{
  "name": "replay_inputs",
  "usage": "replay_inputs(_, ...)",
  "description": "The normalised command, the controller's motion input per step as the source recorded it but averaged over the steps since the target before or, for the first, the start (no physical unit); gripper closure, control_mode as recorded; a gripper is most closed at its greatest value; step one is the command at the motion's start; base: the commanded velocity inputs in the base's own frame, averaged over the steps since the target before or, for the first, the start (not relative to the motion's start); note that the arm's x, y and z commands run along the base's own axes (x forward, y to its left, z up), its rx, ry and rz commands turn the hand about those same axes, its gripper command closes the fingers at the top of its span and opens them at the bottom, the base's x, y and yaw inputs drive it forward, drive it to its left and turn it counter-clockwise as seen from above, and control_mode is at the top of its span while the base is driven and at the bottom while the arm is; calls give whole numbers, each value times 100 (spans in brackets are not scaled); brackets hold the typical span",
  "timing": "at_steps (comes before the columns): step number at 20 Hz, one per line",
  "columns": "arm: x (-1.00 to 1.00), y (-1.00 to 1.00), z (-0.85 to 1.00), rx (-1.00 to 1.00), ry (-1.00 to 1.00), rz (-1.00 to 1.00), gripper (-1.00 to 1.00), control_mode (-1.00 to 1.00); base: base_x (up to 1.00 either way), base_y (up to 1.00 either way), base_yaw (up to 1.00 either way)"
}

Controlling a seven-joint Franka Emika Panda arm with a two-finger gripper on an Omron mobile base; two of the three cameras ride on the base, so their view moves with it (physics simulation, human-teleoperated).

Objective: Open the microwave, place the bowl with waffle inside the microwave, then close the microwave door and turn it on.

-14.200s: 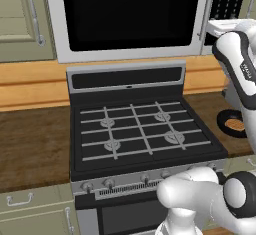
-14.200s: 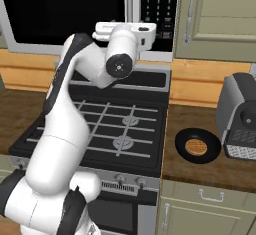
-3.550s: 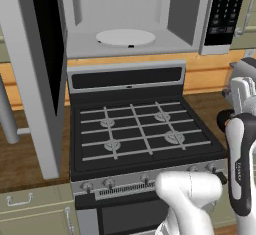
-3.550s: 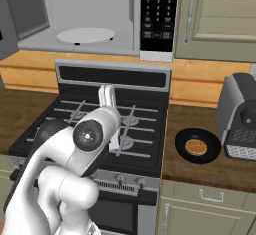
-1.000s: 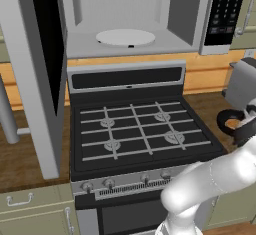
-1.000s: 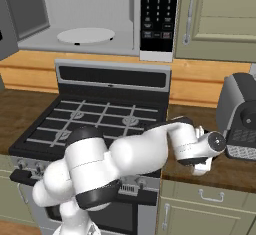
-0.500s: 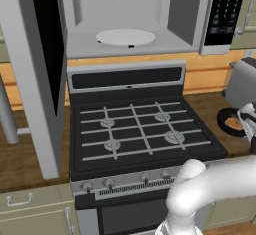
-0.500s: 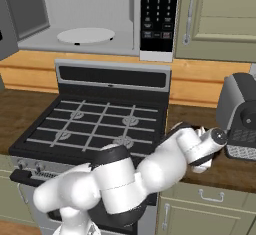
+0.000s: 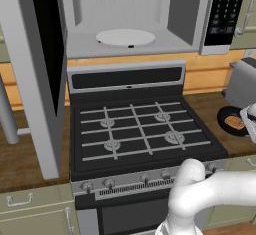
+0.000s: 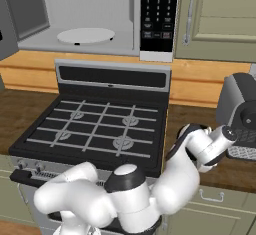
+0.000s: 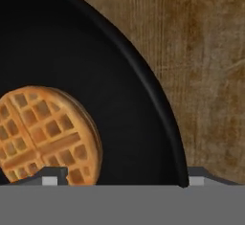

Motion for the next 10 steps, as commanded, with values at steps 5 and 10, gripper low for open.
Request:
replay_inputs(5,0,6,-35,1,1,0,100,-100,0,0,0)
replay_inputs(10,-4,-2,-19,5,0,0,100,-100,0,0,0)
